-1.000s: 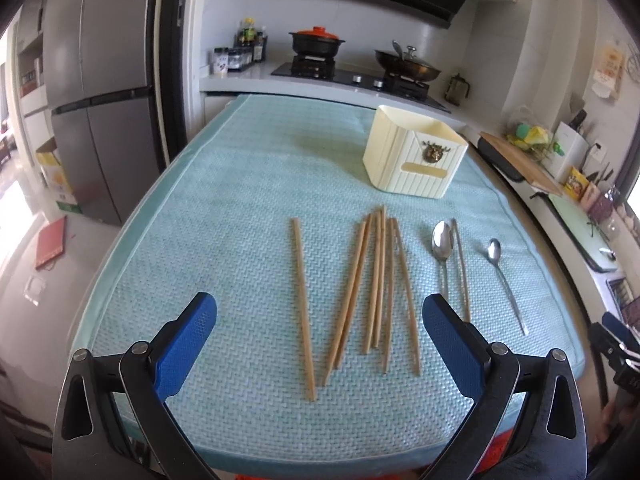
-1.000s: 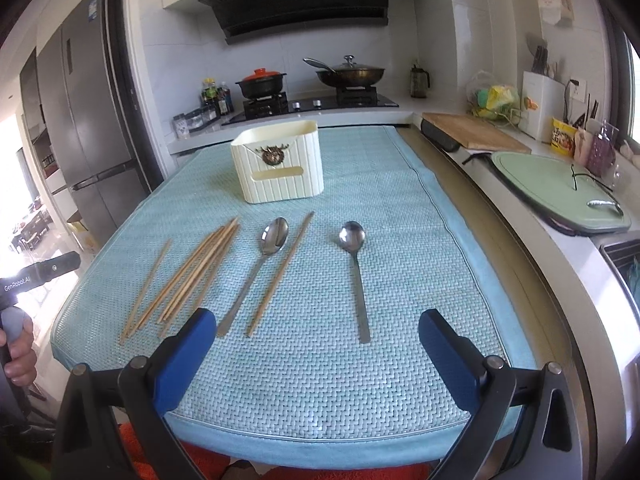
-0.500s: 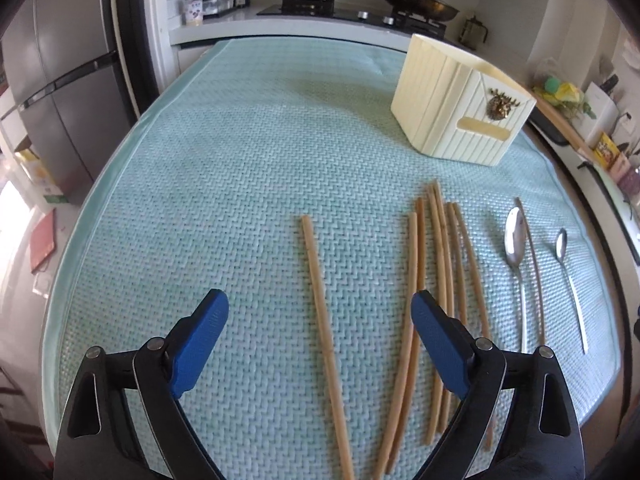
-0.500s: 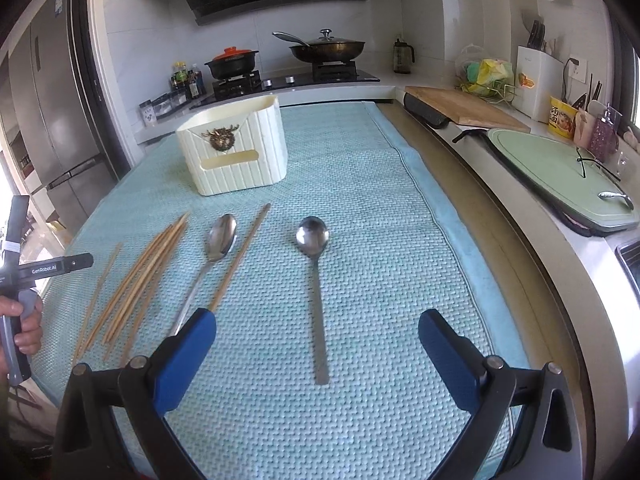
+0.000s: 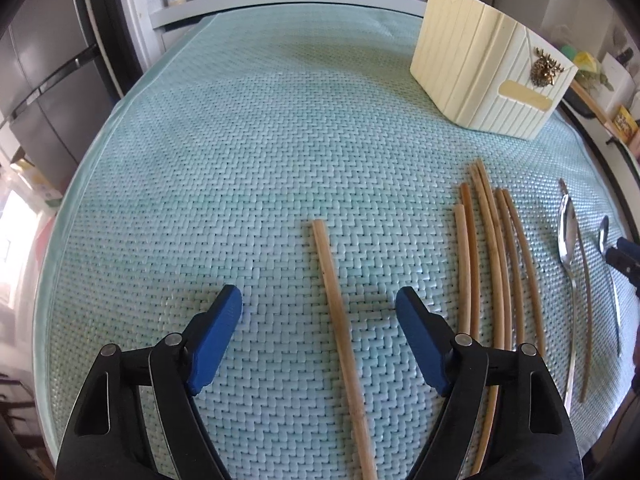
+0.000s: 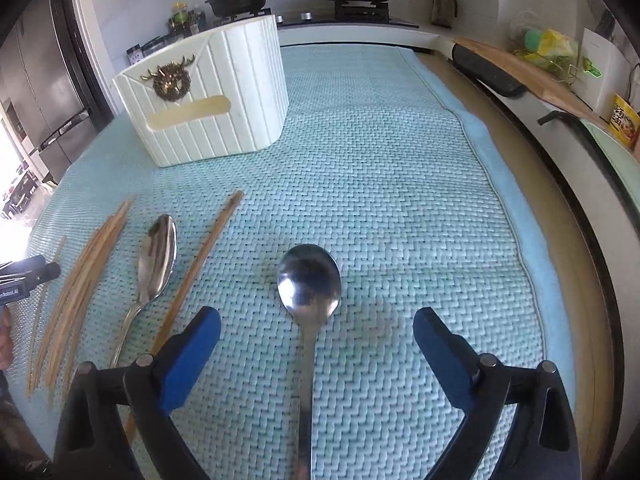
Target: Organize utensils
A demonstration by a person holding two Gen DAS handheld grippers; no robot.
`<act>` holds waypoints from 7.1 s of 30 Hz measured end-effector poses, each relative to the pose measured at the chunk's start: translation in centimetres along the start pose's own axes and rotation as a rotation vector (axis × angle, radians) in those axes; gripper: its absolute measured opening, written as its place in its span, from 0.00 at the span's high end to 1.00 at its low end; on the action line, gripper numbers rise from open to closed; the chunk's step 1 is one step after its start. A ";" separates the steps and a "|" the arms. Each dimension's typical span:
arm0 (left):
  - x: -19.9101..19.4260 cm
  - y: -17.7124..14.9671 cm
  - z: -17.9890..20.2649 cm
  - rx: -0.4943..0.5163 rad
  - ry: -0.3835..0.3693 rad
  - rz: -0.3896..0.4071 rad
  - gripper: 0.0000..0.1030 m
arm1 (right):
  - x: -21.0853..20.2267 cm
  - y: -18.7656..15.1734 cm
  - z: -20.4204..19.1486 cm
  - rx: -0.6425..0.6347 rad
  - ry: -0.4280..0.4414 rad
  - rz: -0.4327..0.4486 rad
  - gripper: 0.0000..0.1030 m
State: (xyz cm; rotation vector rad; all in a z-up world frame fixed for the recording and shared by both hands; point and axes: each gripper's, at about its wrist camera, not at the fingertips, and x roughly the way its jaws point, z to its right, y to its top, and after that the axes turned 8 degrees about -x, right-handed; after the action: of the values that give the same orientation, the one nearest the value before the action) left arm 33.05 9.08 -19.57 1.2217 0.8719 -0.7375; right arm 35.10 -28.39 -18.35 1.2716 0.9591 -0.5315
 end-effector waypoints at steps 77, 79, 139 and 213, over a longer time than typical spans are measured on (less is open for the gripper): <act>-15.0 0.8 1.2 -0.015 -0.273 0.343 0.96 | -5.5 -8.0 5.5 0.247 0.102 0.004 0.63; -15.1 0.8 0.7 -0.029 -0.265 0.346 0.96 | -6.6 -5.8 7.4 0.249 0.004 0.132 0.62; -11.2 2.6 -1.2 -0.076 -0.251 0.295 0.96 | 7.0 10.7 3.0 0.188 -0.062 0.024 0.95; -15.1 24.9 8.4 0.014 -0.322 0.402 0.30 | -9.1 26.3 -1.0 -0.170 0.107 0.428 0.54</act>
State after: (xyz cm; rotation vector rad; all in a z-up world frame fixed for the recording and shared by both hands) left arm 48.48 6.10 6.33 1.2005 0.3408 -0.5903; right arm 50.90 -22.30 3.80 1.3117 0.7707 -0.0485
